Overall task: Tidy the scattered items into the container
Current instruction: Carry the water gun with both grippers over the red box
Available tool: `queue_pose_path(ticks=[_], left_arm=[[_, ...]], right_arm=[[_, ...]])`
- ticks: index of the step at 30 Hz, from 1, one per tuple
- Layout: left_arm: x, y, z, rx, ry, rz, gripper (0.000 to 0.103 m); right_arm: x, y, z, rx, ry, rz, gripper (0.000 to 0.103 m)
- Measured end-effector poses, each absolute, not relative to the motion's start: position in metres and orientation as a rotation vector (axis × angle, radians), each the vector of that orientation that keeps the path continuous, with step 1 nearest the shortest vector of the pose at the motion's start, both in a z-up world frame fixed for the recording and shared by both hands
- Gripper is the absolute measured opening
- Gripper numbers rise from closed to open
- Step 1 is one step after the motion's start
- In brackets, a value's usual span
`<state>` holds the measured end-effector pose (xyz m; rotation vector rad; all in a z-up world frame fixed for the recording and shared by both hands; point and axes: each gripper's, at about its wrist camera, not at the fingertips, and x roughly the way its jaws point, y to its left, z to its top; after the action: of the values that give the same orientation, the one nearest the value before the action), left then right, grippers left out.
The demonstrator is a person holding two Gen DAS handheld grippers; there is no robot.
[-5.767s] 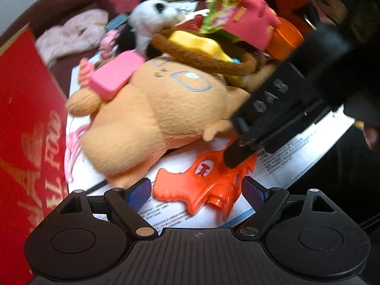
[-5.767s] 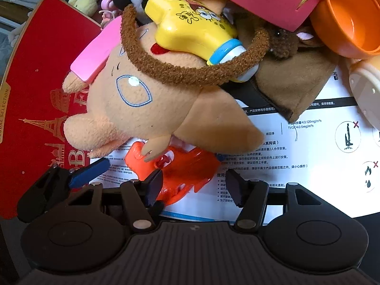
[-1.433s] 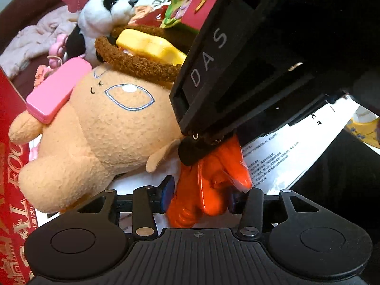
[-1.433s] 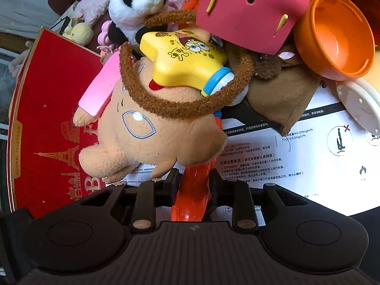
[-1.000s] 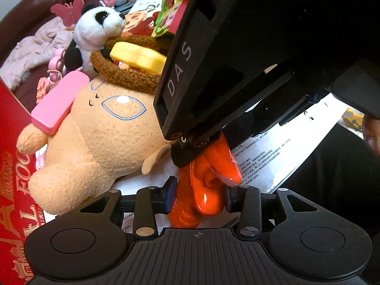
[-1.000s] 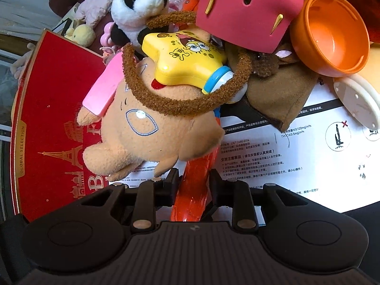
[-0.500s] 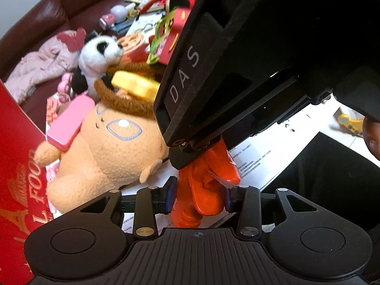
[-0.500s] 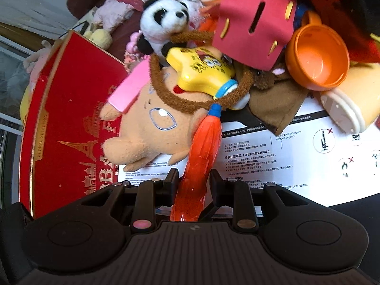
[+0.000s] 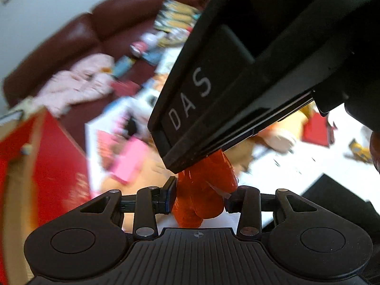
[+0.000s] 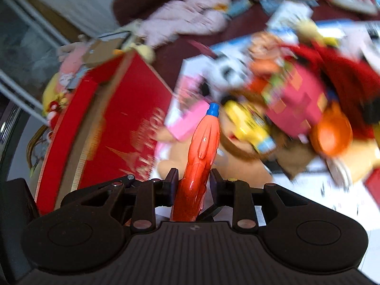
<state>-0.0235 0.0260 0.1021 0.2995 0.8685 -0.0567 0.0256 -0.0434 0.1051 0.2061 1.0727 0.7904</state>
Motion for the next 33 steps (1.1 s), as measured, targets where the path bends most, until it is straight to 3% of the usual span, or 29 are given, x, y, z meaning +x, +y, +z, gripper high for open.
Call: queue_pose_path(ticks=[6,12,20,31,32,33], left_arm=[[-0.047,0.087,0.164,0.305,0.758,0.109,0.039],[-0.075,0.178,0.193,0.281,0.759,0.293,0.041],[-0.095,0.27,0.172,0.155,0.865,0.412,0.041],[-0.087,0.298,0.112,-0.011,0.962,0.333,0.045],[-0.088,0.299,0.108,-0.018,0.972,0.327,0.06],[-0.088,0.299,0.105,-0.016,0.987,0.337,0.066]], right_arm=[[0.018,0.027,0.171,0.131,0.946,0.973,0.032],[0.001,0.137,0.199,0.022,0.892,1.187,0.032],[-0.013,0.253,0.174,-0.08,1.01,1.317,0.032],[-0.006,0.276,0.114,-0.149,1.197,1.261,0.032],[-0.005,0.276,0.111,-0.153,1.211,1.257,0.035],[-0.004,0.277,0.107,-0.156,1.229,1.247,0.043]])
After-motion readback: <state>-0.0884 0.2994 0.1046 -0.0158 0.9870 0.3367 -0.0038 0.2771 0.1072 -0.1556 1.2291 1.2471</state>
